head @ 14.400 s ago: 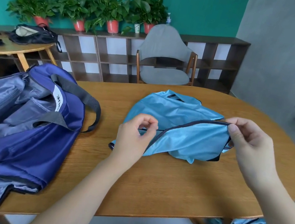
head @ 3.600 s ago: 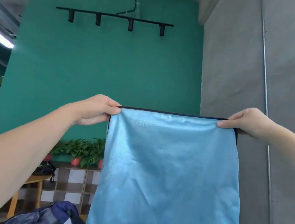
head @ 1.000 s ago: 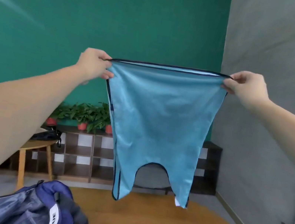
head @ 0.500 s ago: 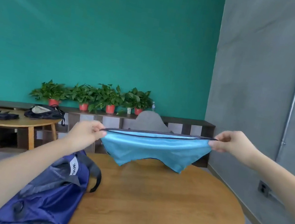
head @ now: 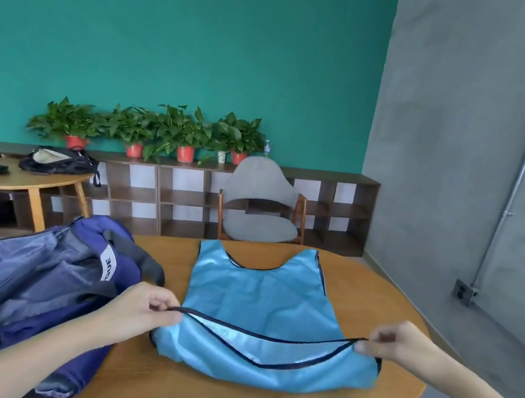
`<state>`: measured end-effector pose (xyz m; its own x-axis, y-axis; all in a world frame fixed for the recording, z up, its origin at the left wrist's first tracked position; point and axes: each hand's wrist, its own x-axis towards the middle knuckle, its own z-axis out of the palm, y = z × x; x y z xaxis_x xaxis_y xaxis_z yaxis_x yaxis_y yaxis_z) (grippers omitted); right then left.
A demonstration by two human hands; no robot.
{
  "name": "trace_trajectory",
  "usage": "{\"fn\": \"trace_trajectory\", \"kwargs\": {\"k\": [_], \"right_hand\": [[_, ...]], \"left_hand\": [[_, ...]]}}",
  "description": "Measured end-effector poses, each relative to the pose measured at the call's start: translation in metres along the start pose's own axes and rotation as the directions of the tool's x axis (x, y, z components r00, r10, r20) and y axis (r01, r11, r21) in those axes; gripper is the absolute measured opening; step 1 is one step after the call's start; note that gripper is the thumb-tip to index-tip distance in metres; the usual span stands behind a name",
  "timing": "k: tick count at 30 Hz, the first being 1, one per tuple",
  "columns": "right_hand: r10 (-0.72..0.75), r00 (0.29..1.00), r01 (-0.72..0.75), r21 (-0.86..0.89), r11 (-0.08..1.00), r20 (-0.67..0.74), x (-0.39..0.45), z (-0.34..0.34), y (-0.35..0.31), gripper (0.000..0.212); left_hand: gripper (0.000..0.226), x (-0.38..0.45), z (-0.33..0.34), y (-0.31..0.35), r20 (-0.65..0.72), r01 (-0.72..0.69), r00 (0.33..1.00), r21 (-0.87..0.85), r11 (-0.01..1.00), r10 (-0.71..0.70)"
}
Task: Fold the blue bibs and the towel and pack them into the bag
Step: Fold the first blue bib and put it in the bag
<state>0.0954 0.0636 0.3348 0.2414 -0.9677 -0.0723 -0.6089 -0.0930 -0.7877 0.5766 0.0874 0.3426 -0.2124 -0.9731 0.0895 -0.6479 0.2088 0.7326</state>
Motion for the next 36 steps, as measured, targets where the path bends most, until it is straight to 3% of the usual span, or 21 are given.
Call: {"fn": "trace_trajectory", "kwargs": {"k": [4,7,9,12,14,17,21,24,29,33,36], "right_hand": [[-0.019,0.996,0.050,0.373,0.927,-0.088,0.029,-0.008,-0.014,0.028],[0.008,0.988,0.067,0.471,0.880,-0.154,0.052,0.000,-0.018,0.022],[0.037,0.992,0.030,0.504,0.863,-0.123,0.061,0.004,-0.017,0.023],[0.062,0.987,-0.136,0.583,0.801,0.146,0.060,-0.004,-0.010,0.021],[0.015,0.925,-0.266,0.620,0.738,0.380,0.054,-0.015,-0.005,0.024],[-0.067,0.888,-0.273,0.638,0.721,0.455,0.053,-0.028,-0.002,0.033],[-0.010,0.960,-0.181,0.642,0.745,0.281,0.070,-0.027,-0.012,0.012],[0.110,0.991,-0.135,0.578,0.805,0.078,0.095,-0.013,0.004,0.013],[0.265,0.919,-0.112,0.448,0.887,-0.294,0.141,0.011,0.042,0.012],[0.273,0.882,-0.191,0.239,0.952,-0.383,0.167,0.021,0.058,0.018],[0.249,0.869,-0.190,0.175,0.966,-0.428,0.185,0.022,0.069,0.023]], "left_hand": [[0.012,0.030,0.000,-0.006,-0.092,-0.009,0.996,-0.113,0.994,-0.001],[0.025,0.050,0.012,-0.023,-0.228,0.035,0.972,-0.111,0.993,-0.059],[0.029,0.052,0.020,-0.030,-0.263,0.069,0.961,-0.087,0.994,-0.089],[0.033,0.037,0.026,-0.022,-0.164,0.112,0.978,-0.118,0.987,-0.131],[0.027,0.020,0.023,-0.006,-0.032,0.132,0.989,-0.254,0.958,-0.145],[0.020,0.010,0.013,0.017,0.031,0.121,0.992,-0.399,0.909,-0.119],[0.028,0.035,0.015,0.026,-0.146,0.051,0.983,-0.383,0.922,-0.115],[0.032,0.069,0.027,0.011,-0.308,0.057,0.937,-0.337,0.940,-0.167],[0.026,0.130,0.050,-0.022,-0.469,0.093,0.855,-0.280,0.956,-0.221],[0.037,0.164,0.071,-0.048,-0.427,0.259,0.875,0.014,0.966,-0.229],[0.043,0.187,0.095,-0.046,-0.410,0.190,0.905,0.154,0.970,-0.112]]}}
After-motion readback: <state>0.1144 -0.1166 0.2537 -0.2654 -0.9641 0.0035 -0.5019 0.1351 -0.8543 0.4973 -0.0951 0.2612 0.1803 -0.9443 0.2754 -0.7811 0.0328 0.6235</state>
